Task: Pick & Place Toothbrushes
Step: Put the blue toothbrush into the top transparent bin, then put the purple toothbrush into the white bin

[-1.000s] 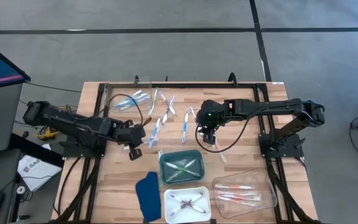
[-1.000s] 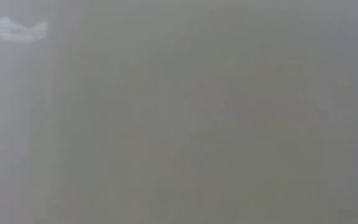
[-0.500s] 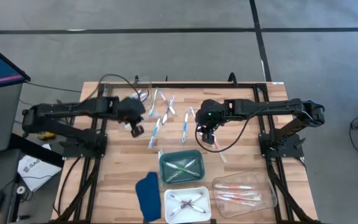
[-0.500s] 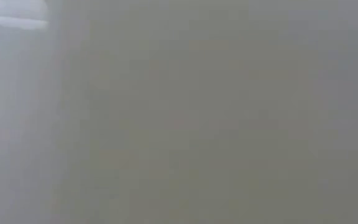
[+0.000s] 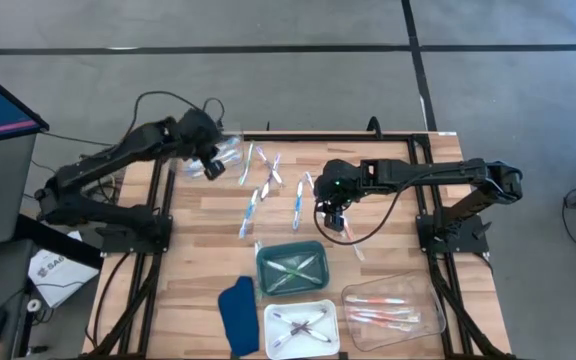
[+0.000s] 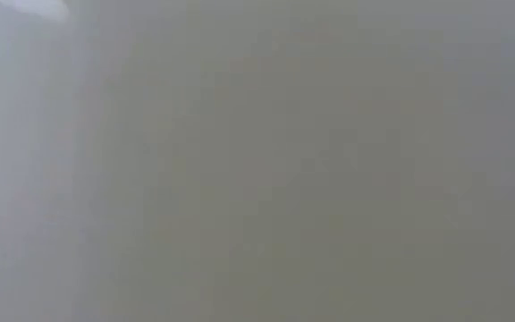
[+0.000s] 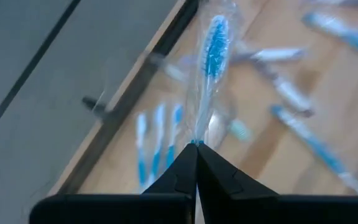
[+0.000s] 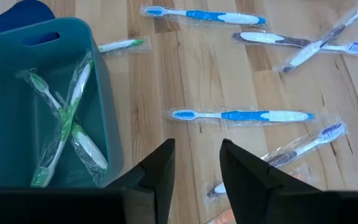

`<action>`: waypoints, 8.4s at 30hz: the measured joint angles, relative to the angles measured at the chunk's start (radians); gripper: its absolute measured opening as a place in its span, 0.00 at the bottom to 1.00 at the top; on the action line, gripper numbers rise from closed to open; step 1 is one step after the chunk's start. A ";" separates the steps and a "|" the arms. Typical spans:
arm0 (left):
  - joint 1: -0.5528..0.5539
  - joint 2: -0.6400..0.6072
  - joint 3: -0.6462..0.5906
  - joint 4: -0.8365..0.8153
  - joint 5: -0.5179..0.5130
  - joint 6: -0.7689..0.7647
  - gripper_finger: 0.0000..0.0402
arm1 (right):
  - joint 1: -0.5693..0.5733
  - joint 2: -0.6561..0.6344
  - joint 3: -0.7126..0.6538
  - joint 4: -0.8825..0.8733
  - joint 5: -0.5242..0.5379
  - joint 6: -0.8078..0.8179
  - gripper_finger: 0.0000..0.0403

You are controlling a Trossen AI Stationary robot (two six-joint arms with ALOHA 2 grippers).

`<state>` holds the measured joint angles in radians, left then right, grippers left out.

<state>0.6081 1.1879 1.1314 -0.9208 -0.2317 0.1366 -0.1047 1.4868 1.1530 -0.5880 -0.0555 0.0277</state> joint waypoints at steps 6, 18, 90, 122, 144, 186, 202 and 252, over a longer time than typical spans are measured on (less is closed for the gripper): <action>0.148 0.105 0.000 0.003 0.000 0.101 0.00 | 0.000 0.000 0.000 0.001 0.000 0.000 0.30; 0.328 0.300 0.000 0.135 0.060 0.217 0.00 | 0.000 0.000 0.000 0.001 0.000 -0.008 0.30; 0.345 0.340 -0.085 0.307 0.022 0.218 0.44 | 0.000 0.000 0.000 0.021 0.000 -0.009 0.30; -0.135 0.009 -0.244 0.667 0.364 -0.070 0.31 | 0.000 0.000 0.000 0.070 0.000 -0.035 0.30; -0.246 0.010 -0.706 1.637 0.528 -0.232 0.29 | 0.000 0.005 0.000 0.370 0.000 -0.109 0.30; -0.276 0.010 -0.734 1.639 0.531 -0.223 0.29 | -0.150 0.209 0.002 0.133 0.005 0.099 0.30; -0.276 0.010 -0.734 1.638 0.534 -0.222 0.29 | -0.174 0.255 0.000 0.099 0.005 0.072 0.30; -0.288 0.010 -0.734 1.637 0.532 -0.220 0.29 | -0.246 0.335 -0.001 0.171 0.033 0.105 0.30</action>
<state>0.3199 1.1976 0.3969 0.7158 0.3000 -0.0834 -0.3511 1.8214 1.1522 -0.4175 -0.0227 0.1324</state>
